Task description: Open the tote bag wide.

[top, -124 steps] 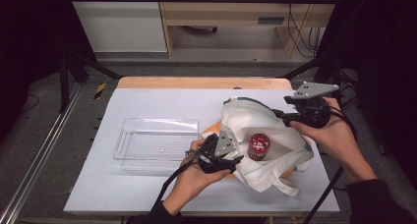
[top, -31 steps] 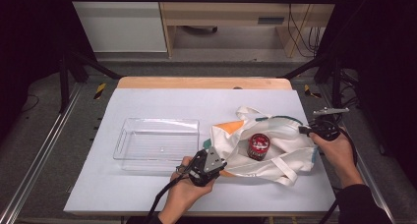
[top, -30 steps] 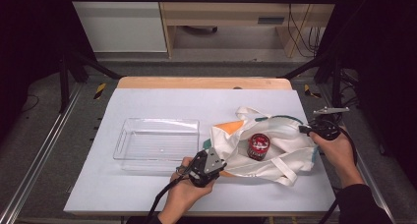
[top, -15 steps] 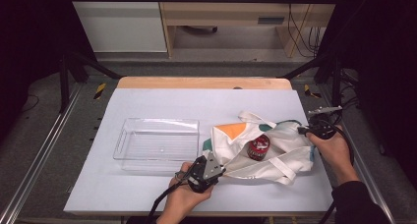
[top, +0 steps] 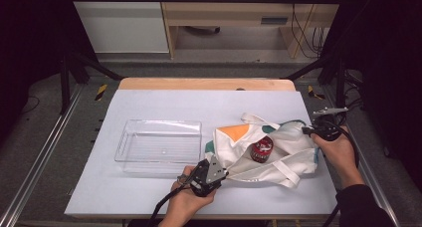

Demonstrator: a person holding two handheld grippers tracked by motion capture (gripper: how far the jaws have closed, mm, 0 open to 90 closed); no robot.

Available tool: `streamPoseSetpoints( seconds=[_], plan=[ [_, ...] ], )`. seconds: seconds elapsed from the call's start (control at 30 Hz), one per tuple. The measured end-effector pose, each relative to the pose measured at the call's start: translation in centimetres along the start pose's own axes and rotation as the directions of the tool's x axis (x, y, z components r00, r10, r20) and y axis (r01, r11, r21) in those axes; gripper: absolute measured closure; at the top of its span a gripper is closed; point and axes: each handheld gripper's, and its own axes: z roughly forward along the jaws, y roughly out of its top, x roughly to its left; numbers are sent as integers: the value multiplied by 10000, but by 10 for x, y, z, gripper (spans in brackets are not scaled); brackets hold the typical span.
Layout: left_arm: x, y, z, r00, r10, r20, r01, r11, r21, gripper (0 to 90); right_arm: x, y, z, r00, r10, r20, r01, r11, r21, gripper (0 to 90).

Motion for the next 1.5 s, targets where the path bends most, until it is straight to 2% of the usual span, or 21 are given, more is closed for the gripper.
streamPoseSetpoints(
  seconds=[0.2,0.3,0.37,0.4,0.47,0.5,0.57,0.6,0.63,0.67,0.7,0.77,0.83,0.9,1.0,1.03,1.23,1.37,1.4,1.5],
  plan=[
    [-1,-1,-1,10000,14,73,-14,10000,-26,841,2,1,3,9995,-73,321,65,9997,238,815],
    [-2,-1,-1,10000,13,23,-13,10000,19,840,2,1,1,9994,-9,351,2,9998,183,808],
    [-2,0,-1,10000,-46,-76,45,10000,-49,836,4,2,-5,9996,-136,231,140,9997,-191,750],
    [-2,0,-1,10000,-46,-76,45,10000,-49,835,4,2,-5,9996,-136,231,140,9997,-191,750],
    [-1,1,-2,9999,-162,-22,162,9998,-129,833,3,1,-13,9998,-108,189,122,9971,-755,653],
    [0,2,-2,9998,-211,8,211,9997,-138,828,4,2,-20,10000,37,50,-31,9928,-1200,586],
    [0,3,-2,9998,-222,-24,221,9996,-193,816,6,2,-30,9999,116,42,-107,9861,-1659,537],
    [0,3,-2,9998,-222,-24,221,9996,-193,800,6,2,-30,9999,116,42,-107,9861,-1659,537],
    [0,3,-2,9997,-219,-96,216,9995,-221,780,10,3,-38,10000,74,9,-70,9780,-2084,479],
    [0,3,-2,9997,-219,-96,216,9995,-221,757,10,3,-38,10000,74,9,-70,9780,-2084,479],
    [1,4,-3,9994,-273,-201,267,9993,-268,732,15,4,-46,10000,-41,47,51,9677,-2522,443],
    [2,5,-5,9989,-378,-288,367,9986,-376,665,20,7,-54,10000,-55,55,68,9611,-2761,424],
    [4,7,-9,9985,-392,-374,376,9984,-430,617,25,9,-62,9996,-281,28,276,9516,-3062,426],
    [5,9,-11,9984,-386,-412,367,9983,-451,581,31,11,-70,9991,-427,-59,383,9427,-3314,390],
    [9,14,-17,9976,-464,-506,431,9970,-646,533,39,12,-77,9982,-563,-218,456,9397,-3391,355],
    [11,18,-20,9968,-557,-570,511,9955,-795,518,47,12,-84,9964,-788,-324,629,9372,-3431,310],
    [20,30,-27,9954,-556,-782,481,9944,-942,465,66,5,-103,9886,-1367,-633,1072,9335,-3421,243],
    [24,37,-30,9947,-548,-872,459,9938,-1016,437,74,1,-109,9836,-1611,-809,1241,9306,-3443,262],
    [25,39,-31,9948,-553,-856,463,9935,-1036,429,77,-2,-111,9787,-1815,-962,1396,9312,-3367,261],
    [25,48,-35,9957,-488,-785,396,9926,-1148,421,82,-5,-112,9732,-1977,-1175,1497,9325,-3288,274]
  ],
)
